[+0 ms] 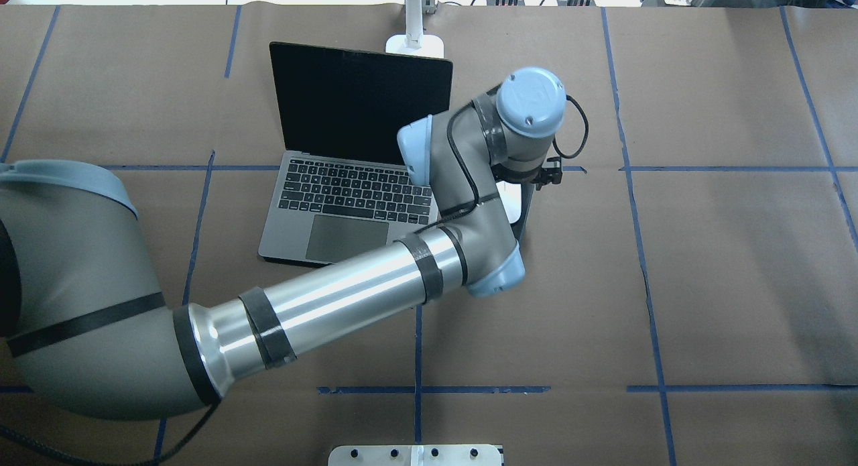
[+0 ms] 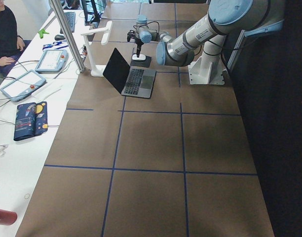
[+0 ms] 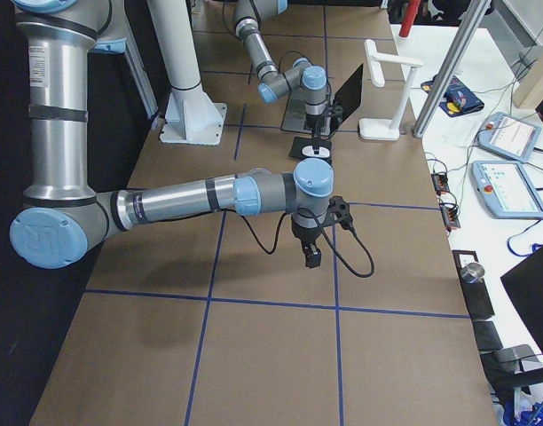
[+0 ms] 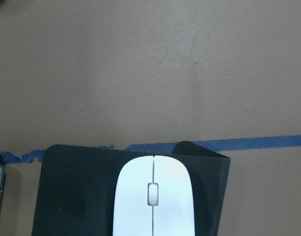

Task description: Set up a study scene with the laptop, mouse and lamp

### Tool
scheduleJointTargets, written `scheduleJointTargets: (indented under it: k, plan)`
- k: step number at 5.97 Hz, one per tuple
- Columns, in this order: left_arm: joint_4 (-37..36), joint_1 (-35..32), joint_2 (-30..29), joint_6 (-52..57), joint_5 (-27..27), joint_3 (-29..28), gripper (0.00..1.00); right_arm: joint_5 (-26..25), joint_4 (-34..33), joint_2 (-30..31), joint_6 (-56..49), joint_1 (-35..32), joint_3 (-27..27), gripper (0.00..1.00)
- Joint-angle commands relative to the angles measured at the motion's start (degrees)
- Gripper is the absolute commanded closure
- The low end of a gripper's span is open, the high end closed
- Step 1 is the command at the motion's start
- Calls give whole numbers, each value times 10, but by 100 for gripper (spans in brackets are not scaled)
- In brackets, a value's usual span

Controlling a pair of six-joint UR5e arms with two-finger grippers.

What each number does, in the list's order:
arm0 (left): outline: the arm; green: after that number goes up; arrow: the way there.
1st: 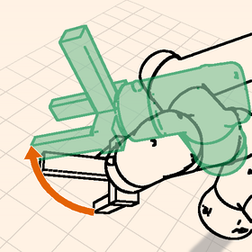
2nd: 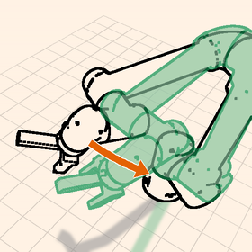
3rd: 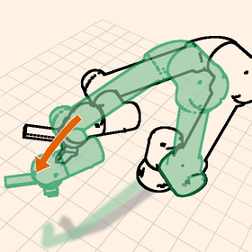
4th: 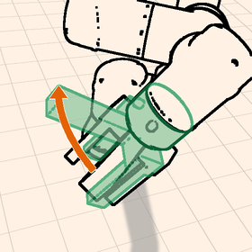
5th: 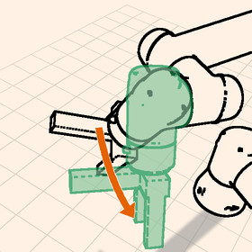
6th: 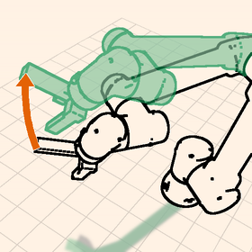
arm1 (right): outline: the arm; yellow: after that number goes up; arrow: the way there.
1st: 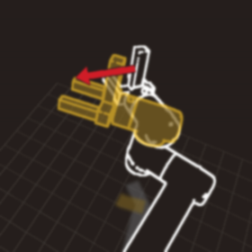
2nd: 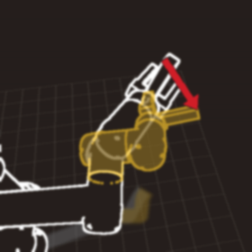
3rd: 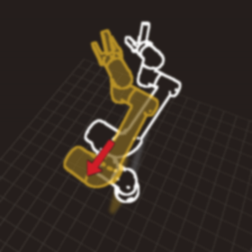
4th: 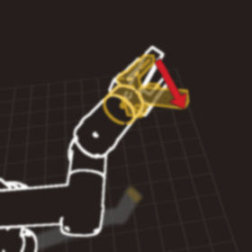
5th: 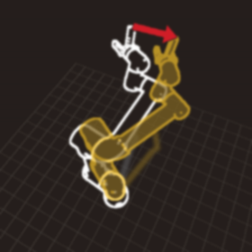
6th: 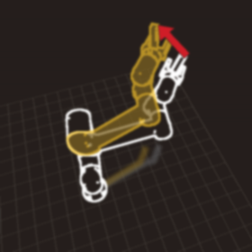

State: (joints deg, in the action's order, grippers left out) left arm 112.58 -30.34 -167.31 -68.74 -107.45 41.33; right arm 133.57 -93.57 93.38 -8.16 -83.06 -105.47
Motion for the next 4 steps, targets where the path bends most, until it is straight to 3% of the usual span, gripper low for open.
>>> scheduleJointTargets:
  k: [1, 3, 4]
  plan:
    - [-9, -30, 79, 2, -67, 102, 0, -2, 1, 0, 21, 0, 0, 0]
    - [-185, -44, 230, 108, -67, 362, 0, -2, 1, 0, 26, 0, -2, 0]
    - [-209, -59, 328, 129, -67, 480, 0, -2, 1, 0, 26, 0, -3, 0]
